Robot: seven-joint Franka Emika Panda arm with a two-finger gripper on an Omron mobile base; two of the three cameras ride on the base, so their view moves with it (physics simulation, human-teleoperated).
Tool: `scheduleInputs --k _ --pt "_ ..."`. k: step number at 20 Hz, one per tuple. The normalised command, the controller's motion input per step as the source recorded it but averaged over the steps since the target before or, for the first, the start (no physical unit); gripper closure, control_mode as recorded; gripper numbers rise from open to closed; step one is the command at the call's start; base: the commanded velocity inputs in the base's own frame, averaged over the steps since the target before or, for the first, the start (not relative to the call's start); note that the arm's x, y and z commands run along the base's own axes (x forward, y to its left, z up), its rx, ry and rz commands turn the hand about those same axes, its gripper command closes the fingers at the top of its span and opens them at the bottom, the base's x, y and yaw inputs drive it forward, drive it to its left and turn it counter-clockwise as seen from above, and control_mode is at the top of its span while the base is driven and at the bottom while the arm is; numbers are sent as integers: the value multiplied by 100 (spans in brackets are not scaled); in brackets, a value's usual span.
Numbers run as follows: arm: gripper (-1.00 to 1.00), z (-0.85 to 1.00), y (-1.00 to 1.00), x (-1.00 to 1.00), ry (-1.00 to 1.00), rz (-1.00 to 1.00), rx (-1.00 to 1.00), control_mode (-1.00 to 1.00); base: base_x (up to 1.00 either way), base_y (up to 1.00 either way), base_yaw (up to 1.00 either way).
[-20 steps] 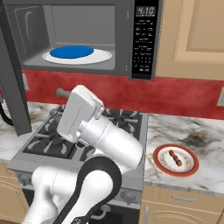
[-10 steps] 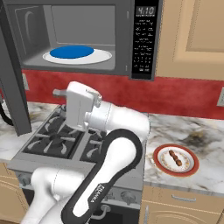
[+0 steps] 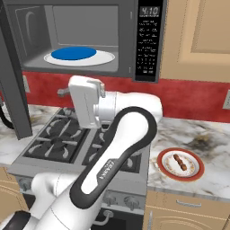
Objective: Pick the kebab skewer from the counter and place it in the microwave. Then turn on the microwave.
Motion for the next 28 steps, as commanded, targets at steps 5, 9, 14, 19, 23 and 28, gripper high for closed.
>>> scheduleInputs --k 5,9,14,19,23,28 --pt "-100 -9 2 19 6 0 0 -100 0 0 0" --pt "-100 -5 10 7 1 0 0 -100 0 0 0" --pt "-100 -1 14 0 0 -1 0 -100 0 0 0" --pt "-100 0 13 -4 0 -11 0 -100 0 0 0" --pt "-100 2 13 -1 1 -15 0 -100 0 0 0" --pt "-100 0 18 0 2 -7 -1 -100 0 0 0"
